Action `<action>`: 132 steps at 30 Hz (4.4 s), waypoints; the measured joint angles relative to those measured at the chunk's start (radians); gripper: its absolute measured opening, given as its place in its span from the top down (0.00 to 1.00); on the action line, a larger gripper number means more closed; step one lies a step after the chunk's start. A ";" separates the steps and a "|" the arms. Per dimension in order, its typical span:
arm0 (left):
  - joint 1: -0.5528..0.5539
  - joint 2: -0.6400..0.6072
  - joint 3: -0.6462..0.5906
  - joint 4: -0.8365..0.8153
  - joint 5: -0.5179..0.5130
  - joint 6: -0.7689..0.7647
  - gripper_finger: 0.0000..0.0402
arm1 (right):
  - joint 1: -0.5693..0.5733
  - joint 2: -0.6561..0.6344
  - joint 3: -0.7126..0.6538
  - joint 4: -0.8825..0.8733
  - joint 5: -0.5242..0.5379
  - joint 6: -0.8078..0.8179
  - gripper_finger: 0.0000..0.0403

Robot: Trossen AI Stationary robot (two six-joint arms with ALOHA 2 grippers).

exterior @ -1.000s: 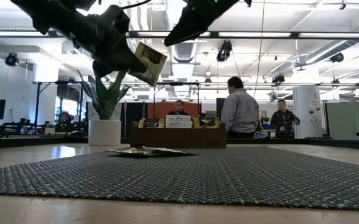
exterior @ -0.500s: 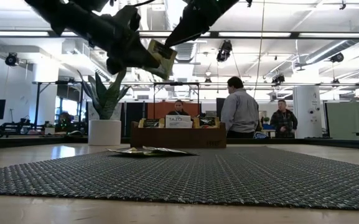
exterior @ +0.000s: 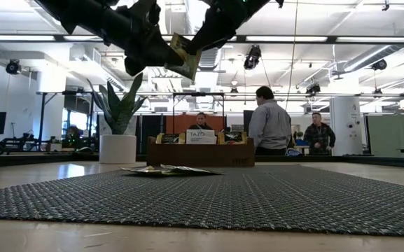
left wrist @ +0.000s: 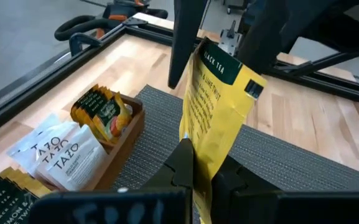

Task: Pick & Place Tea
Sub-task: Put the top yellow tea bag into the left compartment of the wooden organizer, then put the right yellow tea bag into the left compartment of the wooden organizer

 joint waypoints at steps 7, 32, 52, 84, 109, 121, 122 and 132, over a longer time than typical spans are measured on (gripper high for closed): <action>0.002 0.000 0.003 0.000 0.001 0.000 0.95 | 0.000 0.000 0.000 0.000 -0.001 0.003 0.84; 0.015 0.000 0.001 -0.037 -0.027 -0.051 0.78 | -0.015 0.002 0.000 0.001 -0.007 0.119 0.98; -0.028 -0.319 -0.007 -0.515 -0.365 -0.298 0.70 | -0.137 0.311 0.255 -0.141 -0.015 0.115 0.98; -0.061 -0.453 -0.118 -0.547 -0.458 -0.396 0.70 | -0.214 0.674 0.691 -0.423 -0.050 0.107 0.98; -0.061 -0.453 -0.118 -0.547 -0.465 -0.401 0.70 | -0.216 0.670 0.633 -0.442 -0.060 0.155 0.89; -0.061 -0.453 -0.118 -0.547 -0.465 -0.432 0.70 | -0.214 0.639 0.636 -0.486 -0.061 0.137 0.63; -0.061 -0.453 -0.118 -0.546 -0.465 -0.436 0.70 | -0.213 0.631 0.636 -0.487 -0.060 0.128 0.62; -0.060 -0.453 -0.118 -0.545 -0.441 -0.458 0.70 | -0.209 0.543 0.637 -0.485 -0.060 0.113 0.58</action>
